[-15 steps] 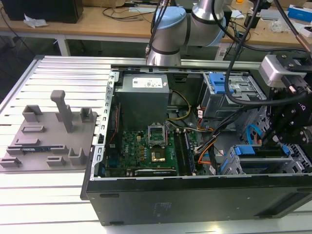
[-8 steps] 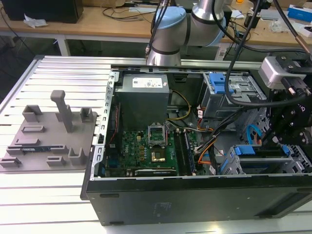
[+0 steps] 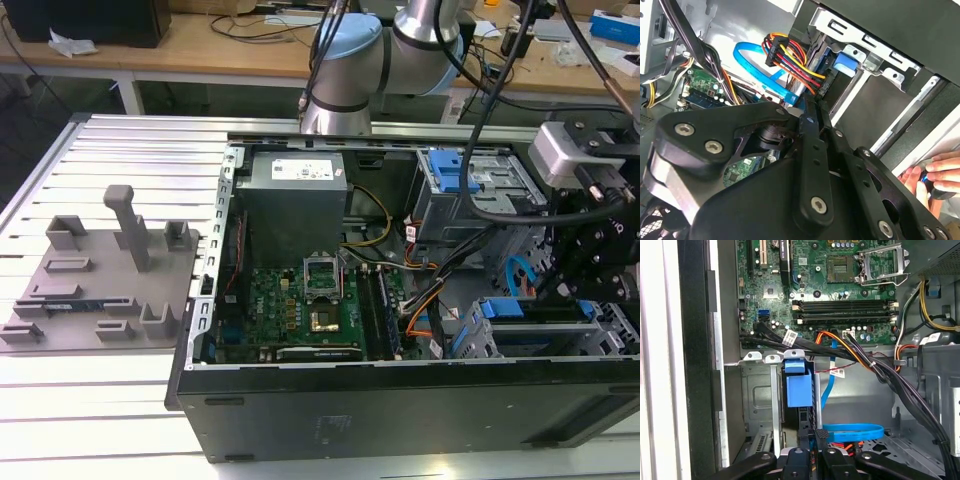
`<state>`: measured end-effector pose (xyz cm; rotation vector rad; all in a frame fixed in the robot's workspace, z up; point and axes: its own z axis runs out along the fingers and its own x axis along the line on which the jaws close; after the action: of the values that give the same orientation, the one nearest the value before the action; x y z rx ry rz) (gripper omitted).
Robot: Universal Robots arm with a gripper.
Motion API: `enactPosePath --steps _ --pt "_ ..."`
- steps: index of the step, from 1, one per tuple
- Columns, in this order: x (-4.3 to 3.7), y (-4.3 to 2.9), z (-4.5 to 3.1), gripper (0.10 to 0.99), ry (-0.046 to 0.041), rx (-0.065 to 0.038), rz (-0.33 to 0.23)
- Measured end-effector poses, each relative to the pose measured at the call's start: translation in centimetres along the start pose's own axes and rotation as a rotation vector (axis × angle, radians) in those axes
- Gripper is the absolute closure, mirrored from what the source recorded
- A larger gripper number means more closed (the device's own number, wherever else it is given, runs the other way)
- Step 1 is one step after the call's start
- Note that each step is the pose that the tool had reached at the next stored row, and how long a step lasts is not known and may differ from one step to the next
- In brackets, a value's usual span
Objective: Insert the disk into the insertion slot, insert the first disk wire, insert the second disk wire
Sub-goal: 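Insert the second disk wire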
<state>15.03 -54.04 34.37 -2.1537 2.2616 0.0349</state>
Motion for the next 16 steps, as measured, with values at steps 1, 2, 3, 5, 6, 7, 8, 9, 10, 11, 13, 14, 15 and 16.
enactPosePath --steps 1,2,3,5,6,7,8,9,10,11,13,14,15,16 --pt "0.01 0.0 0.11 0.925 0.0 0.0 0.0" --pt "0.01 0.0 0.17 0.925 0.0002 0.0 0.0" --pt "0.02 0.0 0.21 0.925 0.0002 0.0 0.0" --pt "0.04 0.0 0.36 0.925 0.0005 0.0 0.0" --pt "0.08 0.0 0.56 0.925 0.0008 0.0 0.0" --pt "0.09 0.0 0.59 0.925 0.0007 0.0 0.0" --pt "0.09 0.0 0.62 0.925 0.0003 0.0 0.0" --pt "0.08 0.0 0.68 0.914 -0.0016 0.0 0.0" --pt "0.09 0.0 0.7 0.855 -0.0018 0.0 0.0" --pt "0.09 0.01 0.58 0.855 -0.0011 0.0 0.0" --pt "0.06 0.02 -0.38 0.788 -0.0003 0.0 0.0" --pt "0.01 0.02 -1.49 0.788 0.0001 0.0 0.0" --pt "-0.04 0.03 -2.29 0.788 0.0001 0.0 0.0" --pt "-0.08 0.03 -2.73 0.788 0.0 0.001 0.0"
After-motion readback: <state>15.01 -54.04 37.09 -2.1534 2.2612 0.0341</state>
